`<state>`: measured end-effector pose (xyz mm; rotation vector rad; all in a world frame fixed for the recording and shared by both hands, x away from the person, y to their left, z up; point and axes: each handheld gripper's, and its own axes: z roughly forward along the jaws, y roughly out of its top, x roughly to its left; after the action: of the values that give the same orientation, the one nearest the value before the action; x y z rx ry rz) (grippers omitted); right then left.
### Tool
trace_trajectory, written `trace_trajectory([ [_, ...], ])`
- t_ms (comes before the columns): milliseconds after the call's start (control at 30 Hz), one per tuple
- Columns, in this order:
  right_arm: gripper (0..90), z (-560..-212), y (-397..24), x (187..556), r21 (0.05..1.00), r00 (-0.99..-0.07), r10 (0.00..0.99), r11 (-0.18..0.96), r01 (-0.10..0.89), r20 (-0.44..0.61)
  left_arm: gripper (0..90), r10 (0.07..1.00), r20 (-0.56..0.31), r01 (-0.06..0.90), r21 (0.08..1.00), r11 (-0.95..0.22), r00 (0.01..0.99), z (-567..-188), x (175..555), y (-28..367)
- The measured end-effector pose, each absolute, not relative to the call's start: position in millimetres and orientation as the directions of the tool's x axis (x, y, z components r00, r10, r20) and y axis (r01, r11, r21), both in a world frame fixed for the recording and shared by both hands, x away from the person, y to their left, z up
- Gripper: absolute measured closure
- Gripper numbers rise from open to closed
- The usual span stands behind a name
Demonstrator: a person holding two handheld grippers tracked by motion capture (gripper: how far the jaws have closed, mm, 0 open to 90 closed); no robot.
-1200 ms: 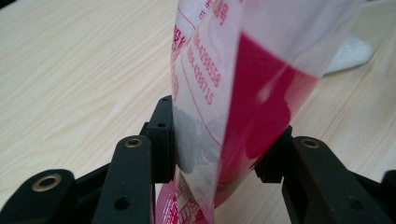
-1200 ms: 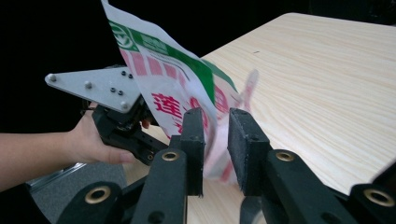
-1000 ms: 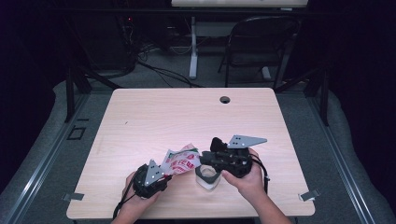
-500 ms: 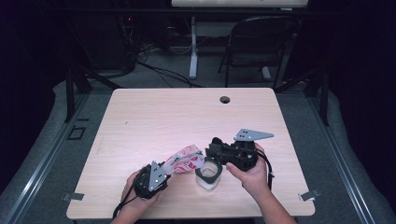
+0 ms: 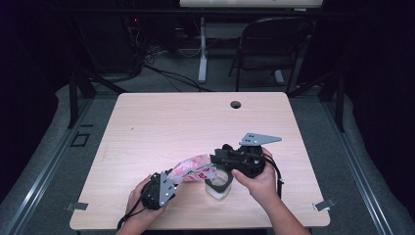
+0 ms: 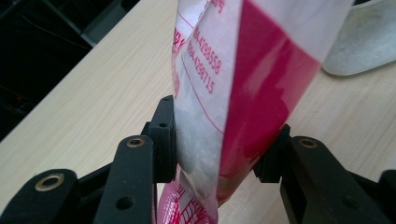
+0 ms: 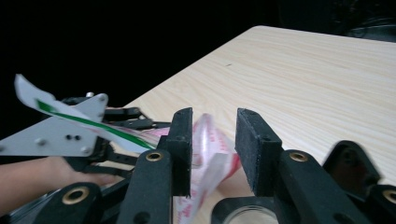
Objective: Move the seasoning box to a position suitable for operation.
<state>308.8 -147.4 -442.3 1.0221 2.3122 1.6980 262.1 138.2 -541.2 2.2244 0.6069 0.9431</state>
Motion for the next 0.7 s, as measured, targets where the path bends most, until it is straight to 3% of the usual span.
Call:
trace_trajectory([
  [233, 64.0, -450.1, -137.9, 300.2, 0.865, -0.799, 0.532, 0.221, 0.450, 0.280, 60.0, 0.582, 0.552, 0.118, 0.657, -0.744, 0.597, -542.0, 258.3, 132.7],
  [500, 59.1, -462.0, -135.1, 302.4, 0.854, -0.780, 0.576, 0.254, 0.454, 0.243, 60.2, 0.556, 0.574, 0.102, 0.635, -0.766, 0.601, -547.1, 257.2, 127.1],
  [700, 66.9, -468.2, -138.9, 306.1, 0.834, -0.773, 0.566, 0.248, 0.492, 0.288, 60.3, 0.554, 0.583, 0.100, 0.630, -0.770, 0.594, -548.2, 258.2, 127.8],
])
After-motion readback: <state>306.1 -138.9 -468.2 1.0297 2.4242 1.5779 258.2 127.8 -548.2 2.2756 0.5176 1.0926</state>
